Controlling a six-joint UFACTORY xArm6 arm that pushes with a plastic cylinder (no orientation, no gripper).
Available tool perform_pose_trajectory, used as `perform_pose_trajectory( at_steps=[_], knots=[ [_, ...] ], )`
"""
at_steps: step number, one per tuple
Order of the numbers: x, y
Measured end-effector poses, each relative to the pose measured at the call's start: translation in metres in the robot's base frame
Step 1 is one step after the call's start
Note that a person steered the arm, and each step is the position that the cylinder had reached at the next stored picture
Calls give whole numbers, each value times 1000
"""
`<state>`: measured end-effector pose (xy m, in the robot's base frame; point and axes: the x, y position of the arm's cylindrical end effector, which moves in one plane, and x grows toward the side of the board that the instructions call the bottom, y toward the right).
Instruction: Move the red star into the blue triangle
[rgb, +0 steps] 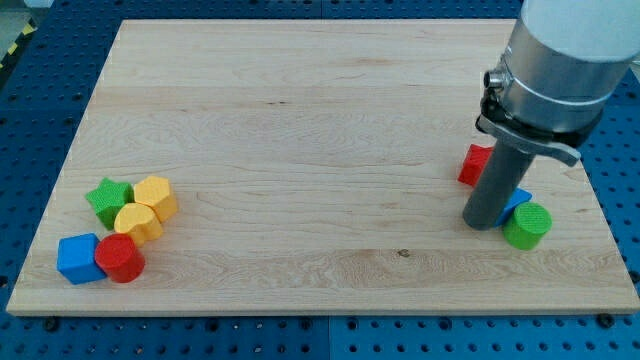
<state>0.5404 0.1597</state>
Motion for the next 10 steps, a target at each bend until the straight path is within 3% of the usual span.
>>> perform_pose_trajectory(
  at_steps=[1, 3, 4, 7, 10],
  knots=[
    [-3, -22],
    [-92, -73],
    [-129, -68],
    [-111, 4],
    [-85, 26]
  ],
)
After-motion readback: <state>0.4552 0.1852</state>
